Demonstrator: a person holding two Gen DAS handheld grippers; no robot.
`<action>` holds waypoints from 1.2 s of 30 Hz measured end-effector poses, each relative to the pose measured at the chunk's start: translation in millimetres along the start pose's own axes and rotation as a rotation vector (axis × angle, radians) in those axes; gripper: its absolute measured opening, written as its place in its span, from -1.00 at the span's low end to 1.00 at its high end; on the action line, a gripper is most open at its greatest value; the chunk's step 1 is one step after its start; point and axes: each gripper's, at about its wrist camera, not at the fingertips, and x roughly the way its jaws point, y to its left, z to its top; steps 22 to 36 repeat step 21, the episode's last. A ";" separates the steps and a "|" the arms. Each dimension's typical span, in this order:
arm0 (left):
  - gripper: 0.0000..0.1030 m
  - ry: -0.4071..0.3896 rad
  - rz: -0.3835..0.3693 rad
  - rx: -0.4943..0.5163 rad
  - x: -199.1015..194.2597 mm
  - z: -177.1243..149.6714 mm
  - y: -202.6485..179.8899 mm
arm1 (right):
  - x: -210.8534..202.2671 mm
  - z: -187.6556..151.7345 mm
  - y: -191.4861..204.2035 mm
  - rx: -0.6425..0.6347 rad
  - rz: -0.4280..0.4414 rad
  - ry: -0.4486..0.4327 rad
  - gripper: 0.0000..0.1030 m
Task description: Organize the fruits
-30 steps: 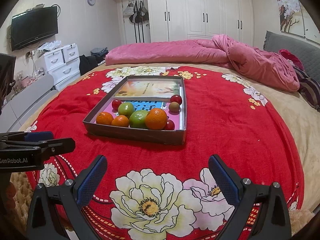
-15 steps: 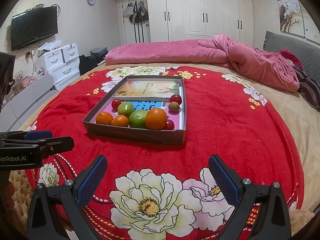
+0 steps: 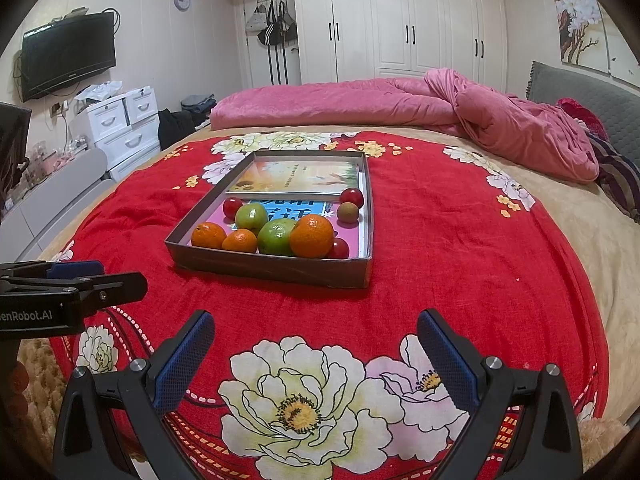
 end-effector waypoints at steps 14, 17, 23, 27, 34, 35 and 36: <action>0.55 0.015 -0.006 -0.042 5.7 0.8 6.3 | 3.5 -0.2 -3.2 0.011 -0.009 0.006 0.98; 0.55 0.032 -0.003 -0.077 14.2 5.1 18.3 | 7.6 0.7 -10.8 0.037 -0.020 0.012 0.98; 0.55 -0.008 0.081 -0.131 23.4 22.4 52.4 | 21.6 3.3 -29.8 0.098 -0.048 0.038 0.98; 0.55 -0.008 0.081 -0.131 23.4 22.4 52.4 | 21.6 3.3 -29.8 0.098 -0.048 0.038 0.98; 0.55 -0.008 0.081 -0.131 23.4 22.4 52.4 | 21.6 3.3 -29.8 0.098 -0.048 0.038 0.98; 0.55 -0.008 0.081 -0.131 23.4 22.4 52.4 | 21.6 3.3 -29.8 0.098 -0.048 0.038 0.98; 0.55 -0.008 0.081 -0.131 23.4 22.4 52.4 | 21.6 3.3 -29.8 0.098 -0.048 0.038 0.98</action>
